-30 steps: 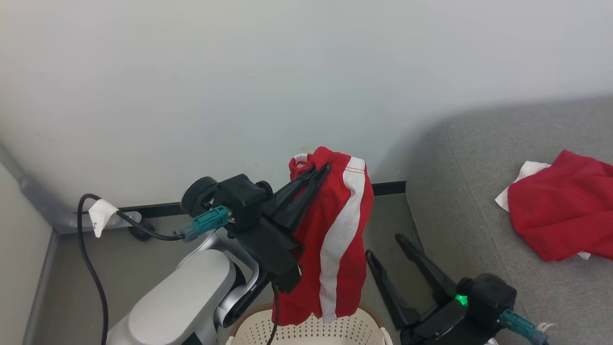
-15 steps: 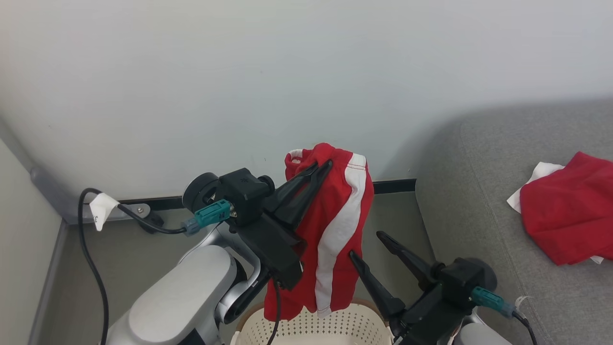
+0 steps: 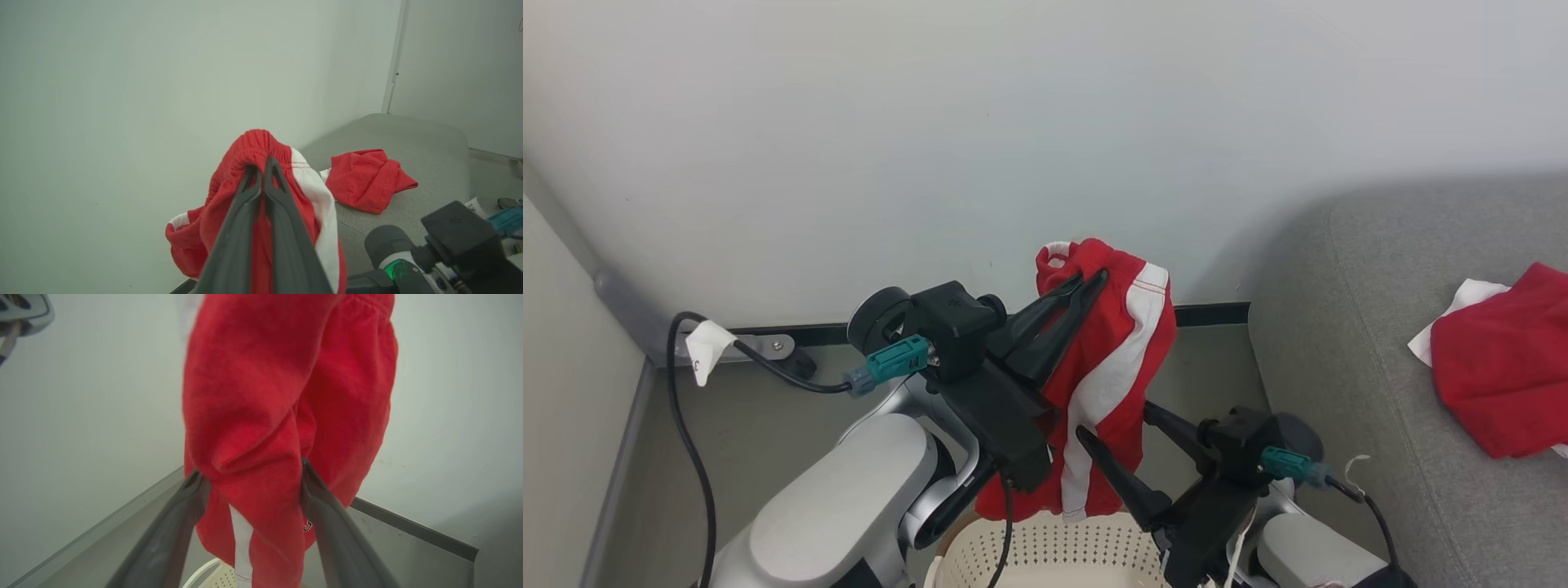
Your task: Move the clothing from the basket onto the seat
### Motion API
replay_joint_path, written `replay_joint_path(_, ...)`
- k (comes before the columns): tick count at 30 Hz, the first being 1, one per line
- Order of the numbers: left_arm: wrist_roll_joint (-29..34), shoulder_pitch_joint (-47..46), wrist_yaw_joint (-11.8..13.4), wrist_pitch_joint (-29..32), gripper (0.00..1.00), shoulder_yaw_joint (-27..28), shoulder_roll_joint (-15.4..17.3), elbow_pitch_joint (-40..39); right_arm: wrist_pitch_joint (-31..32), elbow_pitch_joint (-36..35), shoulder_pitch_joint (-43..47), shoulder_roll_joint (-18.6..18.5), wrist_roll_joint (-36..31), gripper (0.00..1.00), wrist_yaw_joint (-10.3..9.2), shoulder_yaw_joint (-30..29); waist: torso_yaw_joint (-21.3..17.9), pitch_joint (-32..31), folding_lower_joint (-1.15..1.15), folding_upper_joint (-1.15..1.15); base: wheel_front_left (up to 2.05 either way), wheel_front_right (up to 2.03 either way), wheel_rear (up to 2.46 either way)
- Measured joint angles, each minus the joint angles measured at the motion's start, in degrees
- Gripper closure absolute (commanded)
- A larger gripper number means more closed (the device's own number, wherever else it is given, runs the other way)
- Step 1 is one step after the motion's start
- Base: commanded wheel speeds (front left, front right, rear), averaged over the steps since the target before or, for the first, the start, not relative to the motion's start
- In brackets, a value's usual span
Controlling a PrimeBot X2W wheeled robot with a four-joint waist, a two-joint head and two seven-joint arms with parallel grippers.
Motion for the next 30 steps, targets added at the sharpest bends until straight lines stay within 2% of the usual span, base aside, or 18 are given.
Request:
replay_joint_path(8, -0.02, 0.01, -0.02, 0.24, 1.0, -0.73, -0.32, -0.99, -0.07, 6.27, -5.77, 1.81, 2.26, 0.0, 0.01, 5.12, 0.48, 0.27, 0.0, 0.0, 0.0, 0.0, 0.0)
replay_joint_path(9, -0.02, 0.01, -0.02, 0.24, 1.0, -0.75, -0.33, -1.04, -0.08, 6.95, -6.18, 2.15, 2.67, 0.51, 0.01, 5.35, 0.54, 0.28, 0.0, 0.0, 0.0, 0.0, 0.0)
replay_joint_path(10, -0.03, 0.01, -0.14, 0.24, 1.0, -0.77, -0.34, -1.08, -0.1, 7.72, -6.49, 2.54, 3.42, 0.89, 0.01, 5.34, 0.6, 0.29, 0.0, 0.0, 0.0, 0.0, 0.0)
replay_joint_path(11, -0.05, 0.01, -0.48, 0.25, 1.0, -0.78, -0.29, -1.11, -0.16, 8.31, -6.64, 2.78, 3.9, 1.0, 0.01, 5.33, 0.65, 0.29, 0.0, 0.0, 0.0, 0.0, 0.0)
replay_joint_path(17, -0.35, 0.07, -0.48, 0.58, 1.0, -0.74, 0.23, -1.07, -0.92, 11.1, -6.7, 3.2, 6.26, 1.0, 0.05, 4.82, 0.75, 0.16, 0.0, 0.0, 0.0, 0.0, 0.0)
replay_joint_path(30, -1.03, 3.21, -0.42, 0.51, 1.0, -0.65, 1.99, -0.11, -1.65, 12.18, -6.69, 2.33, 10.76, 1.0, 0.05, -1.92, -0.48, -0.29, 0.0, 0.0, 0.0, 0.0, 0.0)
